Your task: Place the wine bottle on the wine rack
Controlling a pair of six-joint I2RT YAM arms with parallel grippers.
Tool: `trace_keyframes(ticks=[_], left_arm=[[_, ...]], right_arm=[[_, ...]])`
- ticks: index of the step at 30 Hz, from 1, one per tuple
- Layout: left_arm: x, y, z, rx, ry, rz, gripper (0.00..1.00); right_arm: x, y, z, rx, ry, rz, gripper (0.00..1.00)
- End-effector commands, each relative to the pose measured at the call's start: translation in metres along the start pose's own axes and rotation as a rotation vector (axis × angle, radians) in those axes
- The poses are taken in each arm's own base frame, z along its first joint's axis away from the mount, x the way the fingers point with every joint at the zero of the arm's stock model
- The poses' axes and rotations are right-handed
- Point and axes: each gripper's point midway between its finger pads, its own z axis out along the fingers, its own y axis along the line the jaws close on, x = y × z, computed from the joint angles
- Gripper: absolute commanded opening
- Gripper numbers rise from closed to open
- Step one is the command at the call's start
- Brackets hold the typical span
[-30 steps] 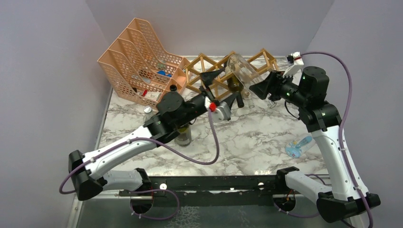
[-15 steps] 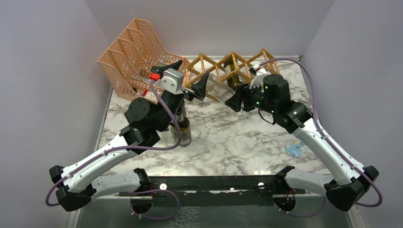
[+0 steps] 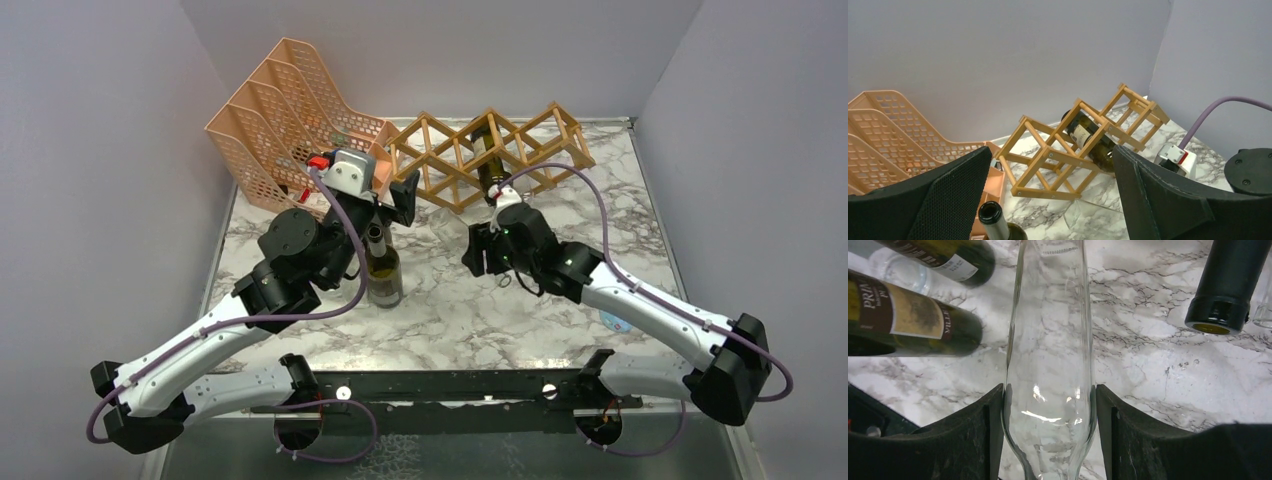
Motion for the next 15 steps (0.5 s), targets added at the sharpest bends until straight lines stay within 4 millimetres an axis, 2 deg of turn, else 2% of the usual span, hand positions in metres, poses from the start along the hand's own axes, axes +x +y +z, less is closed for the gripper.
trace_keyframes(ticks=[1, 6, 15], left_arm=[[0.01, 0.006, -0.005, -0.026, 0.041, -0.002, 0.96], [0.007, 0.011, -0.011, -0.029, 0.051, 0.003, 0.96], [0.003, 0.024, -0.034, -0.038, 0.052, -0.048, 0.96]], right_arm=[[-0.037, 0.005, 0.011, 0.091, -0.193, 0.034, 0.01], [-0.03, 0.002, 0.025, 0.186, -0.221, 0.066, 0.01], [-0.03, -0.016, 0.036, 0.298, -0.258, 0.096, 0.01]])
